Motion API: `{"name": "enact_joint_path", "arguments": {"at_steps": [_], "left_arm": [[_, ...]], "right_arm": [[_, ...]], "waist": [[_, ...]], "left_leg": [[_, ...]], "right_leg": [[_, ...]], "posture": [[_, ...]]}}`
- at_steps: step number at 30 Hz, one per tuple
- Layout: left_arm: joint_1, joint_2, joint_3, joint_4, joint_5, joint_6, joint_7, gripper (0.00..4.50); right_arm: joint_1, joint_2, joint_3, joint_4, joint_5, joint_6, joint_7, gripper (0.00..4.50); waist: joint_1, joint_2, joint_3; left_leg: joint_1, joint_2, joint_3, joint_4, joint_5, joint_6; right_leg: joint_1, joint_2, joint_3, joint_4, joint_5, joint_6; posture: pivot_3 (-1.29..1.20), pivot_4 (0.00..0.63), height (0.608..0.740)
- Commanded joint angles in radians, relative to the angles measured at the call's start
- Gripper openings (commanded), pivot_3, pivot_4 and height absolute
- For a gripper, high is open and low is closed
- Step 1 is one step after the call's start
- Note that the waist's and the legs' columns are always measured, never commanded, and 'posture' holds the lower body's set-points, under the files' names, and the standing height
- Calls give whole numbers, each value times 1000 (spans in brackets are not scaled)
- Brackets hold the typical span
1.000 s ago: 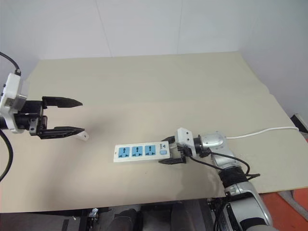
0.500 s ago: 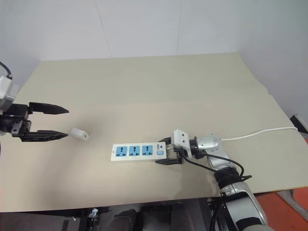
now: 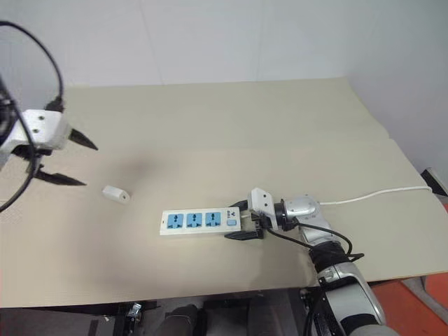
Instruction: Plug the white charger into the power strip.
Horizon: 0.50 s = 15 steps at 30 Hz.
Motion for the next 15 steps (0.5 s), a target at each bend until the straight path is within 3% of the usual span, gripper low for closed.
{"name": "enact_joint_path", "arguments": {"at_steps": [1, 6, 10, 15], "left_arm": [[-139, -54, -243, 157, 54, -137, -4, 4500], [-231, -246, -376, 406, 138, -249, -4, 4500], [-236, -350, -366, 521, 198, -296, -4, 4500], [-211, -412, -334, 579, 285, -347, -4, 4500]], "right_arm": [[7, 2, 18, -28, 4, 21, 20, 3417], [37, -13, 9, -86, 14, 58, 9, 3417], [66, -28, 5, -127, 17, 80, -1, 3417], [84, -35, 0, -169, 24, 108, -23, 3417]], "waist": [[-5, 0, 0], [-3, 0, 0], [-4, -1, 0], [-5, -1, 1]], "left_leg": [[0, 0, 0, 0, 0, 1], [-2, 0, 1, 0, -1, 2], [-6, -1, 0, 3, -1, 2], [-8, -2, 0, 4, -1, 2]], "right_leg": [[0, 0, 0, 0, 0, 0], [-2, 0, 0, 0, 0, 1], [-3, 0, 0, -1, 1, 2], [-5, 0, 0, -2, 1, 2]], "posture": [[0, 150, 740], [0, 150, 740], [0, 150, 740], [0, 150, 740]]}}
